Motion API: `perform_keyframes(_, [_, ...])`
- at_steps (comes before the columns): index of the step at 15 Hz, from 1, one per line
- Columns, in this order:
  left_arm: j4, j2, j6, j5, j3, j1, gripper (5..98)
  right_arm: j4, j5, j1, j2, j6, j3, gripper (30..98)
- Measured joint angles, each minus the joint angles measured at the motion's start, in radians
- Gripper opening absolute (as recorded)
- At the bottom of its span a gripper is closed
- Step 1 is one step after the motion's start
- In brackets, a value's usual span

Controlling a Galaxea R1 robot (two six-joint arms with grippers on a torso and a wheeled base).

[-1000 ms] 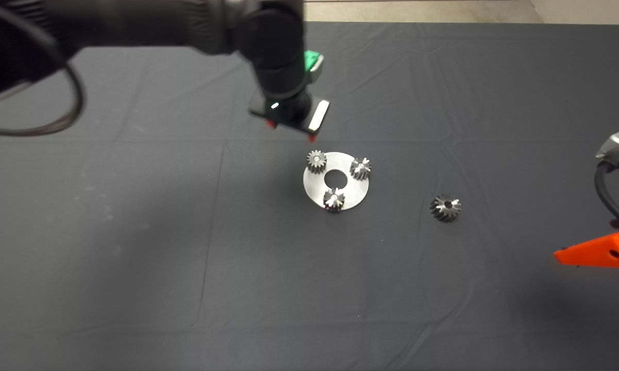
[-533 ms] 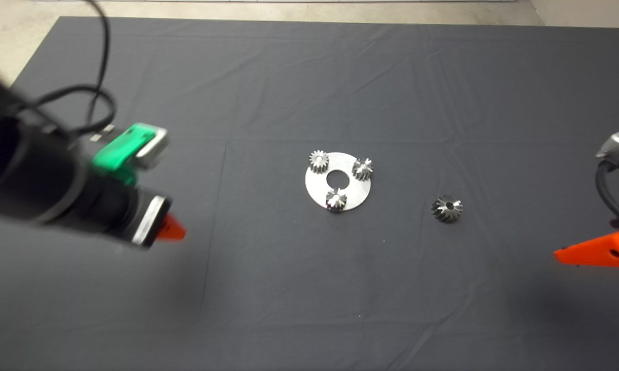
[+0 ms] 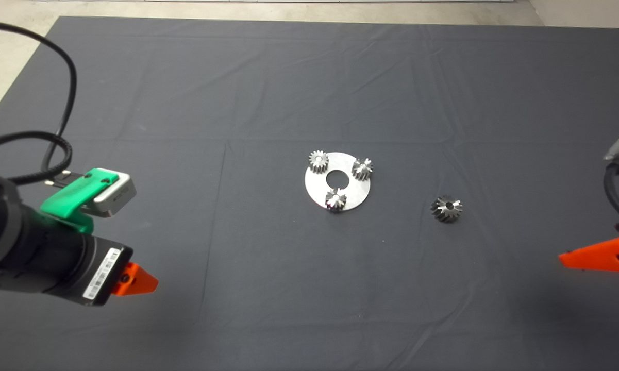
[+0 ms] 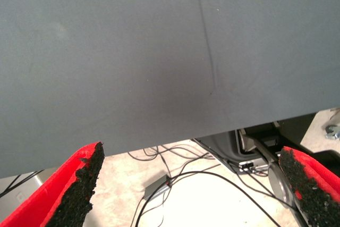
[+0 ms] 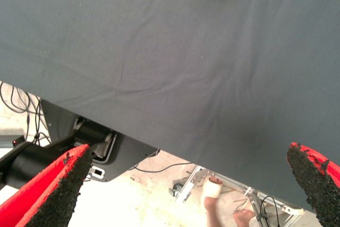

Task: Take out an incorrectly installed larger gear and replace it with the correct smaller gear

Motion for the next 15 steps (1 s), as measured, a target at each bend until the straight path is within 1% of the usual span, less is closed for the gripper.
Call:
perform_keyframes(1, [-0.001,0.000,0.000,0.000,-0.001,0.000,87.7,0.000,0.000,0.000,0.000,0.000,0.001,96.8])
perform_keyframes(3, [-0.005,-0.003,0.000,-0.002,-0.001,-0.006,88.4,0.001,0.001,0.000,0.000,0.000,0.001,96.8])
perform_keyframes(5, [-0.010,-0.010,0.000,0.000,-0.003,-0.005,93.1,0.001,0.003,0.000,-0.006,0.029,0.004,96.8])
perform_keyframes(6, [-0.012,-0.011,0.000,0.001,-0.004,-0.005,93.0,0.001,0.002,0.000,-0.006,0.041,0.005,96.8])
perform_keyframes(7, [-0.013,-0.007,0.000,0.000,-0.003,-0.006,93.0,0.003,0.001,0.000,-0.005,0.041,0.008,96.8])
perform_keyframes(9, [-0.013,-0.006,0.001,-0.003,-0.001,-0.005,98.4,0.004,0.000,0.000,-0.002,0.044,0.009,96.8])
perform_keyframes(10, [-0.015,-0.012,0.003,-0.002,0.001,-0.005,98.4,0.004,-0.003,0.000,0.007,0.044,0.009,96.8])
perform_keyframes(12, [-0.016,-0.020,0.006,0.000,0.006,-0.006,98.4,0.005,-0.002,0.000,0.054,0.044,0.009,96.8])
perform_keyframes(15, [-0.019,-0.036,0.010,0.002,0.007,-0.006,98.4,0.005,0.000,0.000,0.068,0.045,0.009,96.8])
